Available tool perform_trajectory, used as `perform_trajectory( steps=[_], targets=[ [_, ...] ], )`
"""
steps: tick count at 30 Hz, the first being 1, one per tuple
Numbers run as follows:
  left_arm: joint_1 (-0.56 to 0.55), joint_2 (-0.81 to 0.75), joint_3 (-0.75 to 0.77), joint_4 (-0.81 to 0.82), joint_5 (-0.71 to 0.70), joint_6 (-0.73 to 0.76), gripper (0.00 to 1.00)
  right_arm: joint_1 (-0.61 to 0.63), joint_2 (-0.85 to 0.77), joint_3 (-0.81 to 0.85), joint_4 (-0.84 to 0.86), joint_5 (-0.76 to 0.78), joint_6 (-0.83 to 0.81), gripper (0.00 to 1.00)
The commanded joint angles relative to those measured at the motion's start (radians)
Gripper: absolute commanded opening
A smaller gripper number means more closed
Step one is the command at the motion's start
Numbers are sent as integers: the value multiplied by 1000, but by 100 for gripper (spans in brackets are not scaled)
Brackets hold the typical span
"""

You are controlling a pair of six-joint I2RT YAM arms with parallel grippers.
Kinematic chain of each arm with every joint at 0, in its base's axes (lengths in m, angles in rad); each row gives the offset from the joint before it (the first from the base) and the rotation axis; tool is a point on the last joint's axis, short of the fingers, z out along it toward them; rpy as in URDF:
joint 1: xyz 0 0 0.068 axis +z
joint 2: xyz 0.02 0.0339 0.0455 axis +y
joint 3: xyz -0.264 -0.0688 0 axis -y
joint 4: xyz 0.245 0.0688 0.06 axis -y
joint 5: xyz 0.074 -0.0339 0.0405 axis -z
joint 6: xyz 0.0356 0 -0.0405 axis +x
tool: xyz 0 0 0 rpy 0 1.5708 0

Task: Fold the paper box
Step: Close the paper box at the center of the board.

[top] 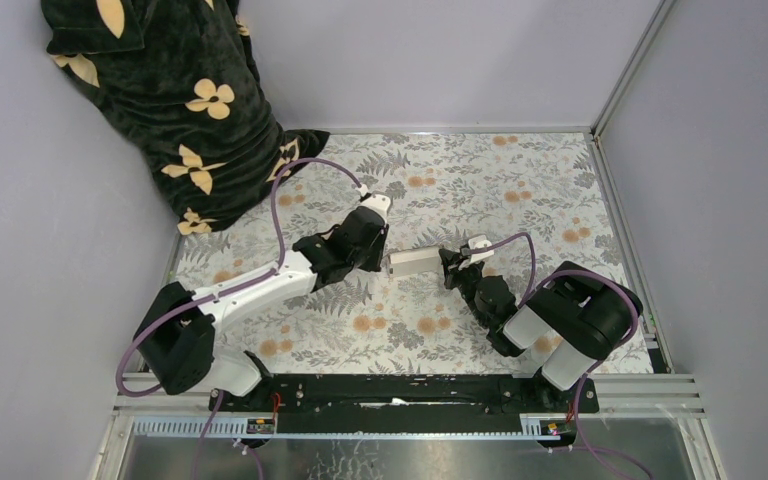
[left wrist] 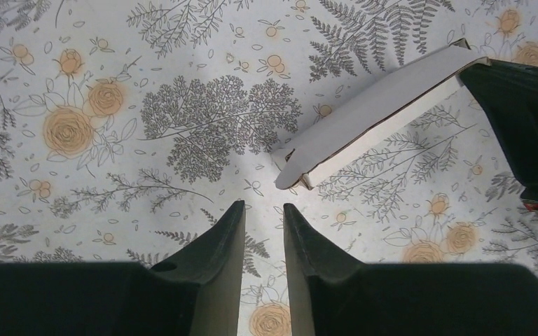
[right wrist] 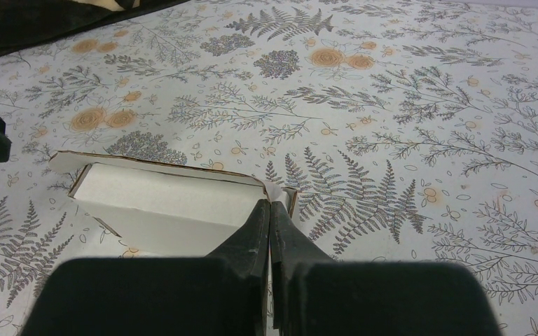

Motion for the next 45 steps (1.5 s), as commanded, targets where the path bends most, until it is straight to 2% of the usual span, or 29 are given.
perform_trajectory(
  steps=[1,5,12,25,32,45],
  targets=[
    [-2,16,-9,81,-40,85,31,11,8,-12,-119,26,2,0],
    [-2,9,-23,125,30,125,31,11,11,-11,-120,25,1,0],
    [2,9,-35,162,107,152,37,11,13,-7,-126,23,0,0],
    [34,68,-27,180,140,165,37,11,23,-4,-118,20,-2,0],
    [47,66,-30,191,151,164,34,11,31,-3,-111,17,-3,0],
    [51,74,-35,212,180,162,23,12,29,-4,-112,14,-2,0]
  ],
)
